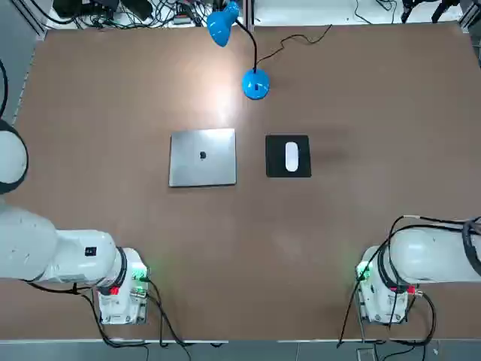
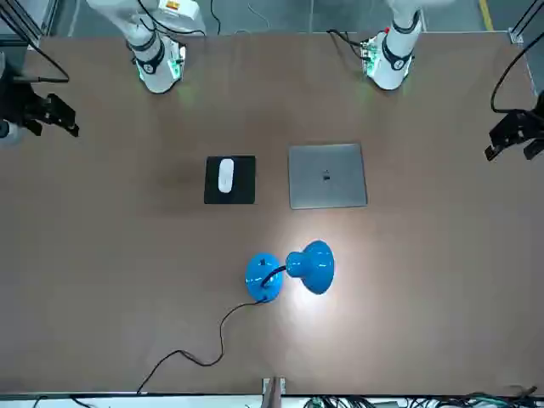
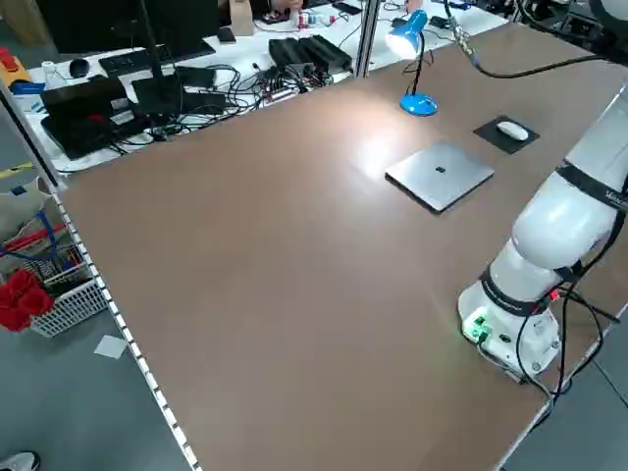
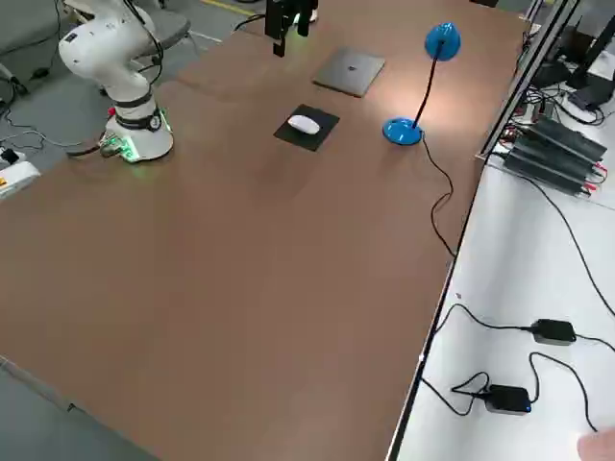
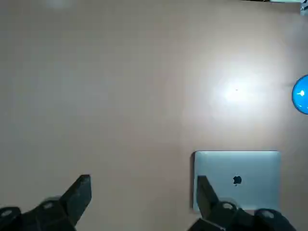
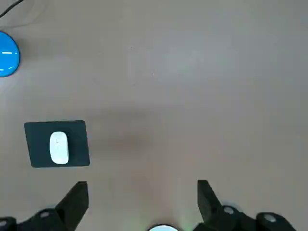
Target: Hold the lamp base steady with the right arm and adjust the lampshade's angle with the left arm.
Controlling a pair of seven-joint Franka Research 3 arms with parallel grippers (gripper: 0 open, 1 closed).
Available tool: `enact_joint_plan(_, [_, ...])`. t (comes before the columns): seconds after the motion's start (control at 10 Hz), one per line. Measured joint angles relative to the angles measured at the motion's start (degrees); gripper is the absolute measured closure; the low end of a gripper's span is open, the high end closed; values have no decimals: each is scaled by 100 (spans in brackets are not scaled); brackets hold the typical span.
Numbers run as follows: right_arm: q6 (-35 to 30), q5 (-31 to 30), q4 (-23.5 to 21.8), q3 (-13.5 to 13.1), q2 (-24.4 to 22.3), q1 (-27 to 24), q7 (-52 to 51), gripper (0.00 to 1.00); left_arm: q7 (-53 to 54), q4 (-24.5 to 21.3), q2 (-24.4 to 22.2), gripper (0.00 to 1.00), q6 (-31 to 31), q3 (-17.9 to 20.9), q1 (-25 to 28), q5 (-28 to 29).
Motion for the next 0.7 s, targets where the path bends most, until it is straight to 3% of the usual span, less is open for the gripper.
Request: enact_joint_plan(0.7, [30,4,-30,-19,0,-2,4,0,1,87,4,2,47,18,30,0])
